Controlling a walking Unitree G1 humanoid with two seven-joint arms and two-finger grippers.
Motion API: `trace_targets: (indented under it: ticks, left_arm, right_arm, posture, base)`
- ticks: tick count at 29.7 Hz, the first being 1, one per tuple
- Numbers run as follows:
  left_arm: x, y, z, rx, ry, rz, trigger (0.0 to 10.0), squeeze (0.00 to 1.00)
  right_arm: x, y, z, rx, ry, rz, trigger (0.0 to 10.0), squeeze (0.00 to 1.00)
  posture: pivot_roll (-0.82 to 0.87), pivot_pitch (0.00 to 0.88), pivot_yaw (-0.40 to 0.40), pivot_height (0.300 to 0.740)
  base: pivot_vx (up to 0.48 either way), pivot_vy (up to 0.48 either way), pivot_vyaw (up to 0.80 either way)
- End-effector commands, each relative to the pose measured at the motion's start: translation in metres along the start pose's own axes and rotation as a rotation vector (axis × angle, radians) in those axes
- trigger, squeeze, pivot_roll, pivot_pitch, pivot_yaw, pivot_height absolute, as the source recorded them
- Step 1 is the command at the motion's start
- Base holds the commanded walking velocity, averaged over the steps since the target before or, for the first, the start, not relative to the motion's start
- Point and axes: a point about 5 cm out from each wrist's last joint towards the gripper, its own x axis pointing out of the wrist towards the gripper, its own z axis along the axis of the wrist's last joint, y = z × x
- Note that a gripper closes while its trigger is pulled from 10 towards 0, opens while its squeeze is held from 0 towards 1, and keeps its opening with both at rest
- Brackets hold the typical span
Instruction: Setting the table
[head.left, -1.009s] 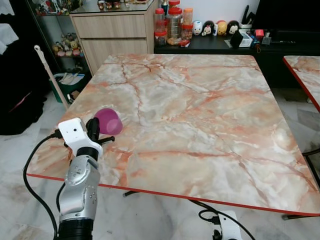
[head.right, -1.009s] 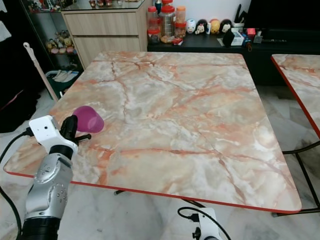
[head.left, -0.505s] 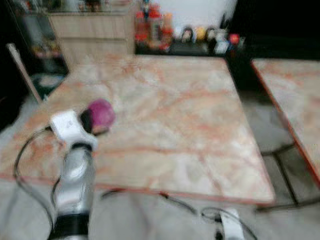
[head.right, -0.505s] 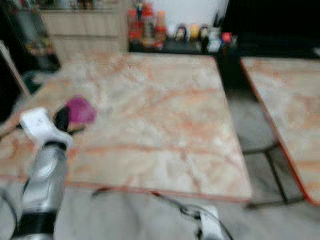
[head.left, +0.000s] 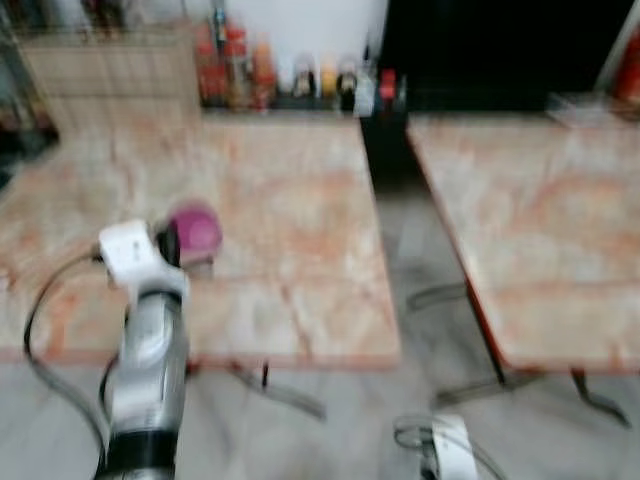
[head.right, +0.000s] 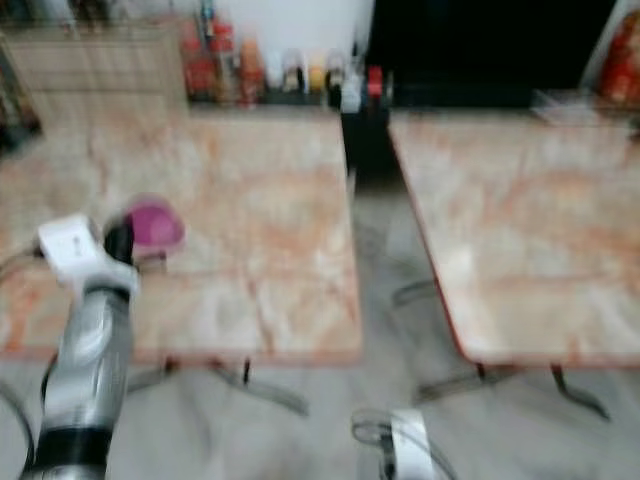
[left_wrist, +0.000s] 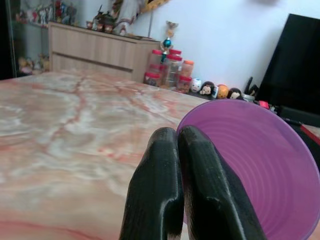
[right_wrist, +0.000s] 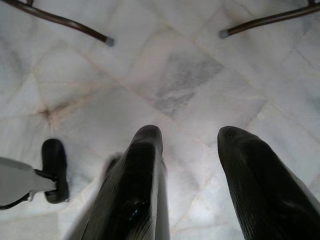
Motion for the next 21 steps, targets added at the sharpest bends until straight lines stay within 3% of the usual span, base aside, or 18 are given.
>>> trace_targets:
  ticks: [1,6,14,21]
  left_arm:
    - [0.0036,-0.0082,0.0028,-0.005,-0.013,-0.021,10.0,0.00]
    - [0.0038,-0.0087,0.0034,-0.002,-0.015,-0.025,10.0,0.00]
    - [0.0002,-0.0065,-0.0019,0.016,0.002,-0.023,10.0,0.00]
    - [-0.0056,-0.0075,-0.0059,0.025,0.013,-0.029,10.0,0.00]
  right_arm:
    - [-0.0001,-0.0076,0.0017,0.017,-0.009,-0.020,10.0,0.00]
    - [-0.0003,-0.0072,0.0010,0.017,-0.009,-0.019,10.0,0.00]
    - [0.0000,-0.0062,0.0036,0.011,-0.021,-0.014,10.0,0.00]
    - [-0.0003,-0.0097,0.0030,0.021,-0.022,-0.027,10.0,0.00]
  posture:
    - [0.03,0.008,0.024,0.732]
    - [0.03,0.011,0.024,0.732]
    - [0.02,0.018,0.030,0.732]
    - [0.02,0.022,0.025,0.732]
  base:
    - [0.000,-0.480,0.00]
    - [0.000,-0.480,0.00]
    - [0.000,0.000,0.00]
    - [0.000,-0.480,0.00]
